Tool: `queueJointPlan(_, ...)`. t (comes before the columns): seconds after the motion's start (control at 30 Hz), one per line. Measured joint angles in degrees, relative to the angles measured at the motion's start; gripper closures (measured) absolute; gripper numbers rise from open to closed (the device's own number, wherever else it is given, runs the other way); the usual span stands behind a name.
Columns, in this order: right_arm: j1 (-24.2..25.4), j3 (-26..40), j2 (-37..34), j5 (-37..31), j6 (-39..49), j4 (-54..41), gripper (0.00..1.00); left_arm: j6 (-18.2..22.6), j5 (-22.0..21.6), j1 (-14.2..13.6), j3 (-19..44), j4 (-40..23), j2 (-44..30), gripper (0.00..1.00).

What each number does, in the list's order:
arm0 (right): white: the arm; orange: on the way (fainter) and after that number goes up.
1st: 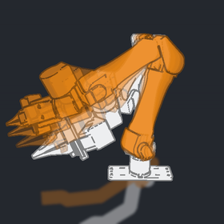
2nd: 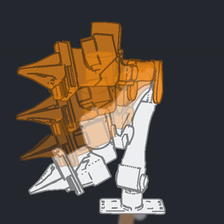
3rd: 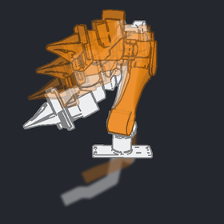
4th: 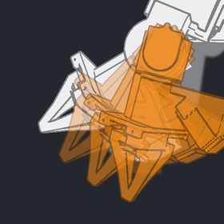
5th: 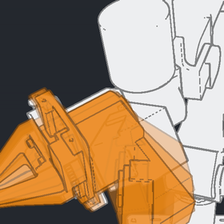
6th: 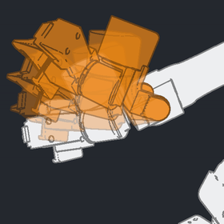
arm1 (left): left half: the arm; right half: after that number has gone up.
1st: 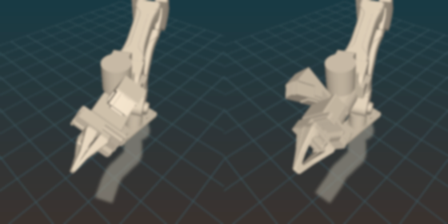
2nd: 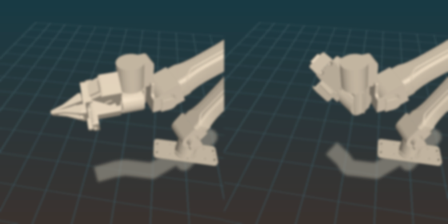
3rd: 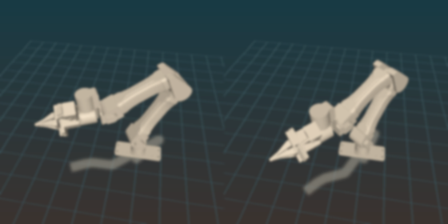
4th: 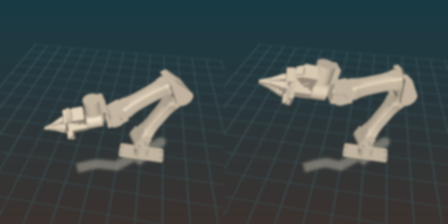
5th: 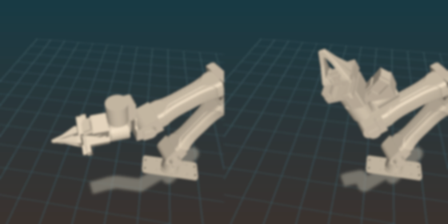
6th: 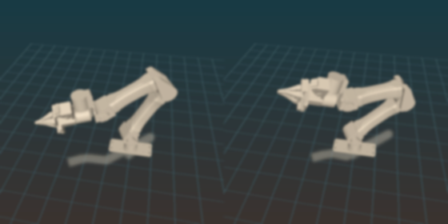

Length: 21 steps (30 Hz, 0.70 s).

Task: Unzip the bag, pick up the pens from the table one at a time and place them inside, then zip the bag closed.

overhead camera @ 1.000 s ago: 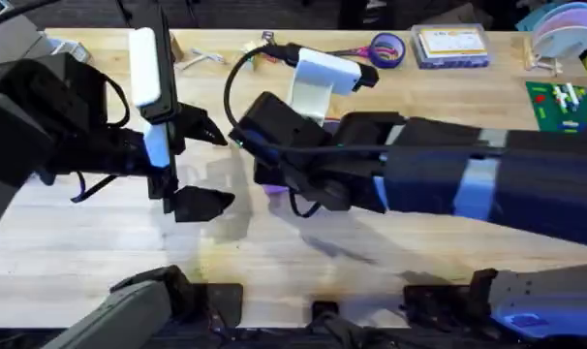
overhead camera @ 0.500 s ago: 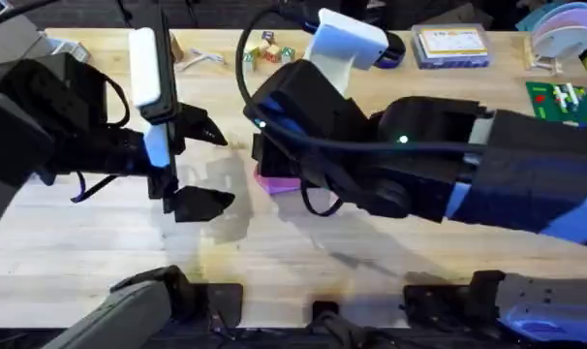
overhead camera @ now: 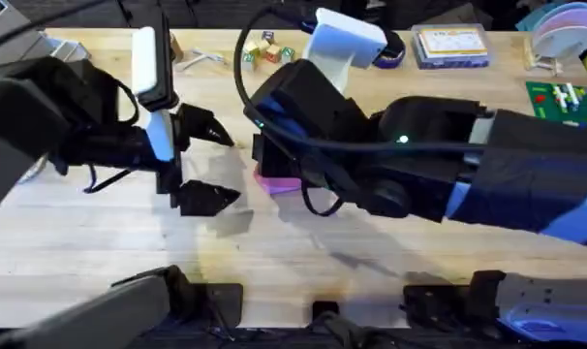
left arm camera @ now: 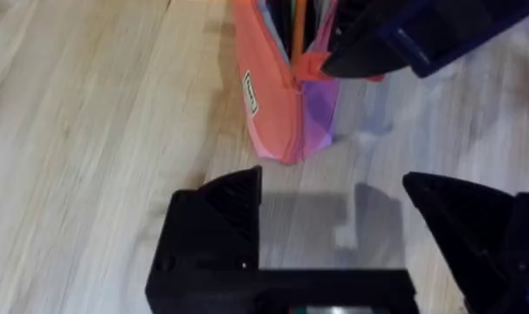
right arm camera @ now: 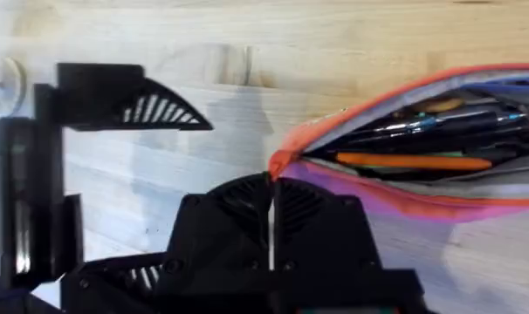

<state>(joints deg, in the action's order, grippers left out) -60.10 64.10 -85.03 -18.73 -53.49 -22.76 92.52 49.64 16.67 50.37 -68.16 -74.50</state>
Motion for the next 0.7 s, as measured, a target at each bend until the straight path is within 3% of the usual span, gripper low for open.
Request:
queueJointPlan(0.33,0.13,0.00,0.00,0.05,0.19,0.02,0.971,7.78,10.00,-0.19,0.02,1.64,-11.08,0.007)
queueJointPlan(0.37,0.91,0.00,0.00,0.16,0.19,0.02,0.971,8.72,11.32,-2.36,0.04,4.24,-16.44,0.007)
queueJointPlan(0.7,1.07,0.00,0.00,0.17,0.19,0.02,0.971,9.13,14.08,-7.50,0.04,11.31,-23.38,0.008)
